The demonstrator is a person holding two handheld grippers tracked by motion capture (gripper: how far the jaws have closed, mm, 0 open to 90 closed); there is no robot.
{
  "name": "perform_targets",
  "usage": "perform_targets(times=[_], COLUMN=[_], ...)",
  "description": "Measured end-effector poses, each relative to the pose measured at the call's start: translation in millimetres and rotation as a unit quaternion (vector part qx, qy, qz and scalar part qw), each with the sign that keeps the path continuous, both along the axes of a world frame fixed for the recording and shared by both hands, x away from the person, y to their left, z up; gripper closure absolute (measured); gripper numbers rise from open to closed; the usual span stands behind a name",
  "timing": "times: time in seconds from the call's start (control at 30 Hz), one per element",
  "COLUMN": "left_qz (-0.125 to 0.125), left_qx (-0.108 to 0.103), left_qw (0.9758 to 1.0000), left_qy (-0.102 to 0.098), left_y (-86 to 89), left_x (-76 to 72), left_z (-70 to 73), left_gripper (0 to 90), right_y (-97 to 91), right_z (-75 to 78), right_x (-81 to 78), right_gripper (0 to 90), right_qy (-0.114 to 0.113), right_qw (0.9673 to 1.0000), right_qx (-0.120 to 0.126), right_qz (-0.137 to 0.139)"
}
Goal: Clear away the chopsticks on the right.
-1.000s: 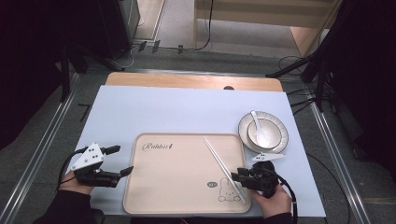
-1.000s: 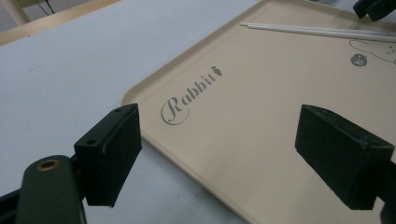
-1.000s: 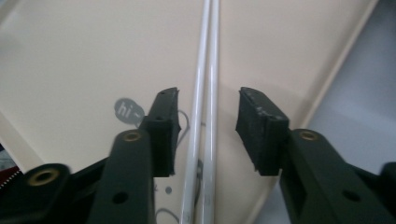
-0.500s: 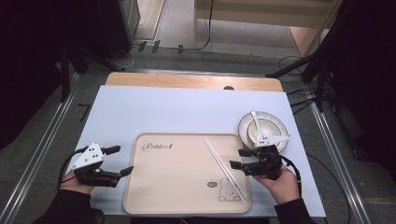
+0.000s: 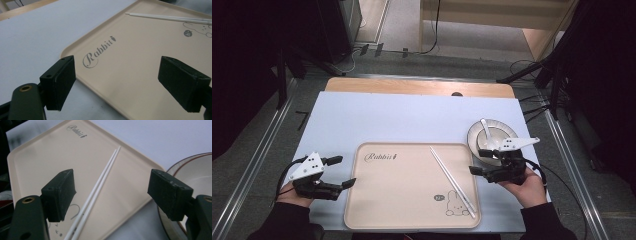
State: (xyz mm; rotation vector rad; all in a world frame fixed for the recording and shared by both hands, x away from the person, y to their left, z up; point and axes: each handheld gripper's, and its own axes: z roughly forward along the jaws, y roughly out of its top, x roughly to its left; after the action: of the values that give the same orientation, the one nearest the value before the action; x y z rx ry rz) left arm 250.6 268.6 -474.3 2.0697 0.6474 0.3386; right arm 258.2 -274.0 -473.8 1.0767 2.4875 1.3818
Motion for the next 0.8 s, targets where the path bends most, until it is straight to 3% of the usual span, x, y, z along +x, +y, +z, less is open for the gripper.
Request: perform_targets(times=[0.37,0.8], left_qz=[-0.001,-0.001], left_qx=[-0.001,0.001], left_qw=[1.0000,1.0000], left_qy=[-0.001,-0.002], left_y=[0.7,0.6], left_x=[-2.2,-2.2], left_z=[0.7,0.5], left_gripper=[15.1,15.1], right_y=[-32.7,-36.9], right_z=[2.8,1.5], right_x=[-8.6,-8.1], right_gripper=[20.4,20.4], right_qy=[-0.023,-0.024], right_qw=[0.9995,0.9993], right_qx=[0.005,-0.006], right_qz=[-0.021,-0.028])
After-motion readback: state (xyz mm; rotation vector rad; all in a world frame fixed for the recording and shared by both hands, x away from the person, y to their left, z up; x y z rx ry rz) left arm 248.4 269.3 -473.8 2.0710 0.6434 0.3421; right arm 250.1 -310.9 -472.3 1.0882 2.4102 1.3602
